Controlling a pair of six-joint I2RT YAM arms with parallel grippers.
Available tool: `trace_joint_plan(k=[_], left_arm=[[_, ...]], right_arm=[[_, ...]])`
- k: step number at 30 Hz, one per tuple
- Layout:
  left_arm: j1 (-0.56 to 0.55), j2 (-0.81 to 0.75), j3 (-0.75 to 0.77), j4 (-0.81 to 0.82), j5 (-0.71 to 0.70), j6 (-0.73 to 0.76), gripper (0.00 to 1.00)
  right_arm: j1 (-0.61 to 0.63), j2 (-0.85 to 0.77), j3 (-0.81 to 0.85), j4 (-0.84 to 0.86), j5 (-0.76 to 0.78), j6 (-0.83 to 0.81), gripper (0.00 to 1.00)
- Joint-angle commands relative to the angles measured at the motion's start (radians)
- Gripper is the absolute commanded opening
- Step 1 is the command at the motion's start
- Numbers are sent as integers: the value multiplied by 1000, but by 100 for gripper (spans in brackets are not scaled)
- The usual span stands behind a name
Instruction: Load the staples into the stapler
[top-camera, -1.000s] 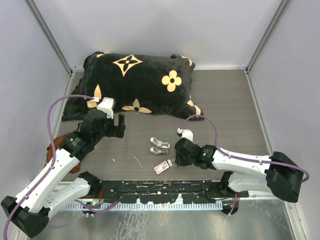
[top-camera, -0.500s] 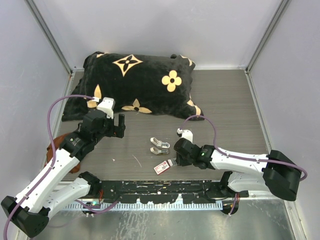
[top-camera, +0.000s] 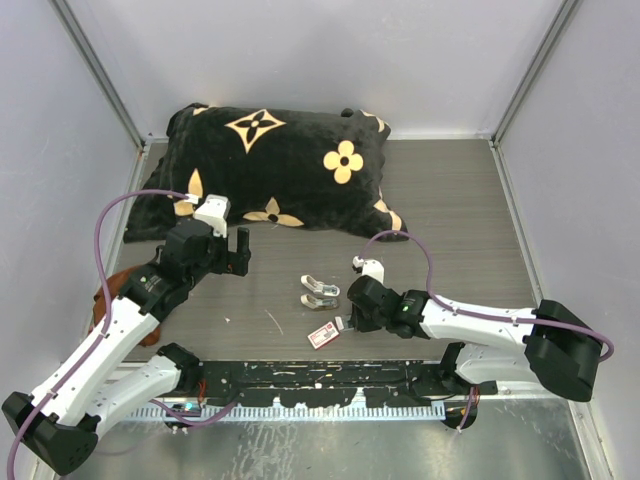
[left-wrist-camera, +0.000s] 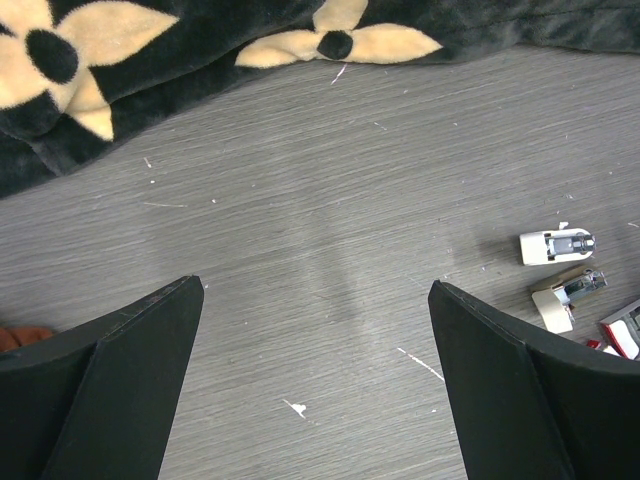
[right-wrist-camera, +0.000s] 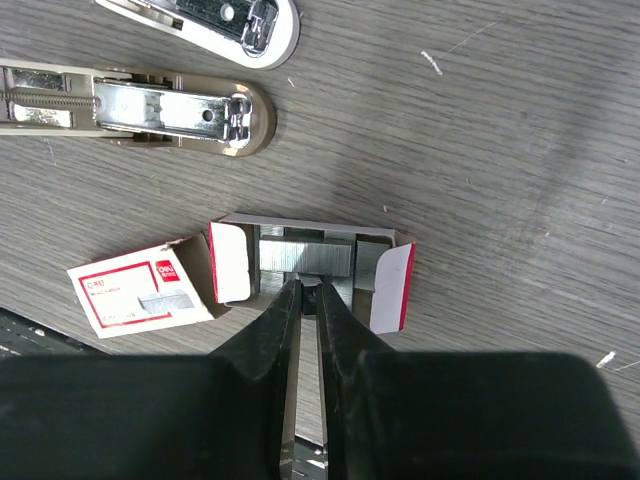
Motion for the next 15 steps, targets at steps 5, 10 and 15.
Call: trace_joint_plan(k=[5,10,15], left_arm=[[5,-3,33,30,8,9,98],[4,0,32,30,16,8,98],[4,3,33,30,18,9,98]], right_arm=[[4,-11,21,-1,-9,7,25],[4,-8,26,-3,-1,7,28],[3,-16,41,-12,28,-5,24]])
